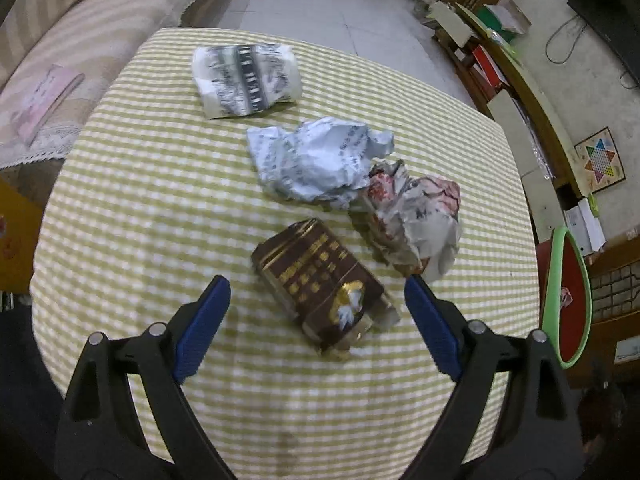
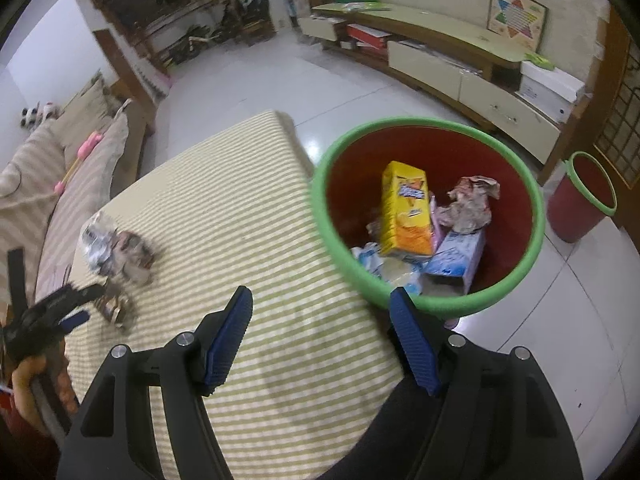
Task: Collect trash
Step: 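Position both tools over the brown box and crumpled newspaper wad, then grasp the brown cigarette box with the left tool while the right tool grasps the crumpled newspaper wad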
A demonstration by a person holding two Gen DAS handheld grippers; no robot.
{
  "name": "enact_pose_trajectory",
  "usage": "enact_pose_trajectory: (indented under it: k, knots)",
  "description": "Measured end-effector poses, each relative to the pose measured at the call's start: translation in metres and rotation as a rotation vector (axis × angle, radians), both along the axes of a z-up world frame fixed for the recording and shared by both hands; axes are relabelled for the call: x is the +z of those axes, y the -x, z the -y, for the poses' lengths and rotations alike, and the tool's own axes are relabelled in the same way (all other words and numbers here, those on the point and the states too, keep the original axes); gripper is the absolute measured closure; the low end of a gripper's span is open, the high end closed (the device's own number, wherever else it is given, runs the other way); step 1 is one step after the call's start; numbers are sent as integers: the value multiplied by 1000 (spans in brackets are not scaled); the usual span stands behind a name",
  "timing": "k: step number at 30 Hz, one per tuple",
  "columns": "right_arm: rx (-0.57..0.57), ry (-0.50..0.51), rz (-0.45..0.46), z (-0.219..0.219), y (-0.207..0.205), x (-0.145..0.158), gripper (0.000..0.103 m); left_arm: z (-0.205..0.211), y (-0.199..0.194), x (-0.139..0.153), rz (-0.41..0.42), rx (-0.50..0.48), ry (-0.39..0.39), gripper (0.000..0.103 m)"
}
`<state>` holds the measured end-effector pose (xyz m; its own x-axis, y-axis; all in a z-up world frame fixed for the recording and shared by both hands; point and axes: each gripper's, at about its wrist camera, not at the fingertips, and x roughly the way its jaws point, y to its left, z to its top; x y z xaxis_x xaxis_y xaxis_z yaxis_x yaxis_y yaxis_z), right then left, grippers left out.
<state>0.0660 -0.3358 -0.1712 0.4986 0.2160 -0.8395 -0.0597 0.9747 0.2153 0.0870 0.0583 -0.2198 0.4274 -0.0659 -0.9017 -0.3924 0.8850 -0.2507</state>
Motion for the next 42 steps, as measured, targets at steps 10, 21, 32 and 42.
enact_pose_trajectory:
  k: [10,21,32,42]
  knots:
    - [65,21,5,-28,19,12,34,-5,1,-13,-15,-43,31,64]
    - [250,-2,14,-106,-5,11,34,-33,61,12,25,-107,-42,74]
    - [419,49,-41,-229,-66,-23,27,-70,99,9,24,18,10,40]
    - [453,92,-121,-267,-87,-60,65,-71,103,5,37,29,62,25]
